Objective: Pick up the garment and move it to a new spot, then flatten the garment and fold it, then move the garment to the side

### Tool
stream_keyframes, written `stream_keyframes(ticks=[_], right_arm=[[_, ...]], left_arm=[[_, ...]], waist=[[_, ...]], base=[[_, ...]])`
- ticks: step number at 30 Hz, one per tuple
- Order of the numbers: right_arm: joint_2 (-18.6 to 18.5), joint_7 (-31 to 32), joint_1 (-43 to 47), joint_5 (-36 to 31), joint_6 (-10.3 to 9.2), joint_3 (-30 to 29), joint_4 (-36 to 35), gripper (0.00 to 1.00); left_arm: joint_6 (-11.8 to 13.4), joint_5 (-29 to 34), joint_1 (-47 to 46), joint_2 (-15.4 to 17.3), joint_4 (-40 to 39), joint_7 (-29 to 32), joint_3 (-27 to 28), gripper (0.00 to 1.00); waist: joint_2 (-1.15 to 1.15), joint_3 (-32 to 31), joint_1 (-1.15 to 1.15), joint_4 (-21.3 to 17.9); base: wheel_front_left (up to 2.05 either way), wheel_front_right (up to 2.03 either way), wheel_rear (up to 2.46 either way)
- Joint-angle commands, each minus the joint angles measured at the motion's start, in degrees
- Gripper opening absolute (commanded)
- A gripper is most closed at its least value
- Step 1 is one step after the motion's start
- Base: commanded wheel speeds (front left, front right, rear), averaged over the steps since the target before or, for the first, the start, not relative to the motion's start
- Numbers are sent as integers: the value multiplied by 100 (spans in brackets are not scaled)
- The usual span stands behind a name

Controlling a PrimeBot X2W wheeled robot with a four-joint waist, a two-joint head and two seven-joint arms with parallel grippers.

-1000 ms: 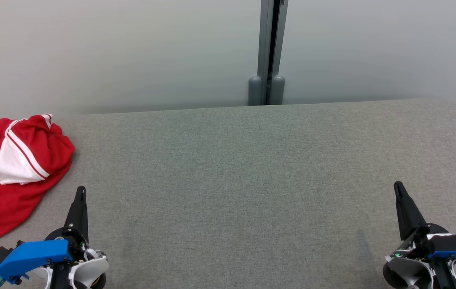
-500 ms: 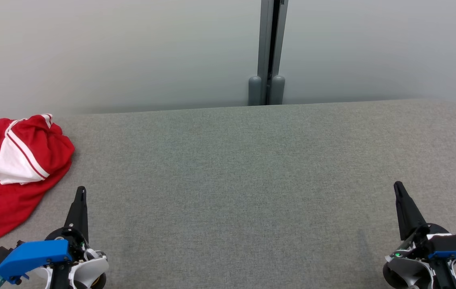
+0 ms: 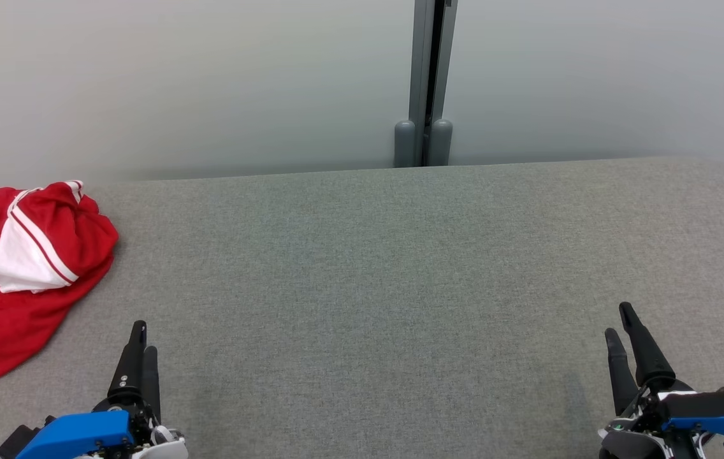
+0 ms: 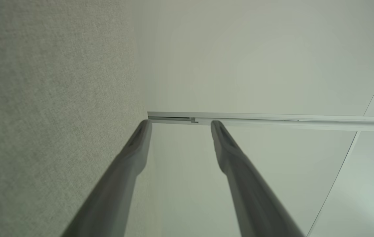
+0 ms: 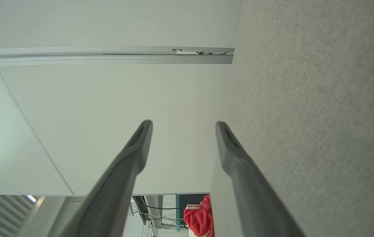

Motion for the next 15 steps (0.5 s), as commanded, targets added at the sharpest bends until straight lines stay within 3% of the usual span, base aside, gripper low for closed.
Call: stream_keyframes(ticks=[1, 9, 15], right_arm=[[-23, -72, -16, -96, 6, 33, -122, 100], [-29, -282, -13, -764, 7, 38, -166, 100], [-32, -428, 5, -1511, 8, 9, -336, 100]], left_arm=[[-7, 73, -50, 40, -158, -77, -49, 100], [-8, 523, -18, 45, -301, -288, -98, 100], [26, 1353, -19, 49, -493, -433, -99, 100]], waist=[[0, 3, 0, 0], [0, 22, 0, 0], [0, 42, 0, -1]], base=[[0, 0, 0], [0, 0, 0], [0, 0, 0]])
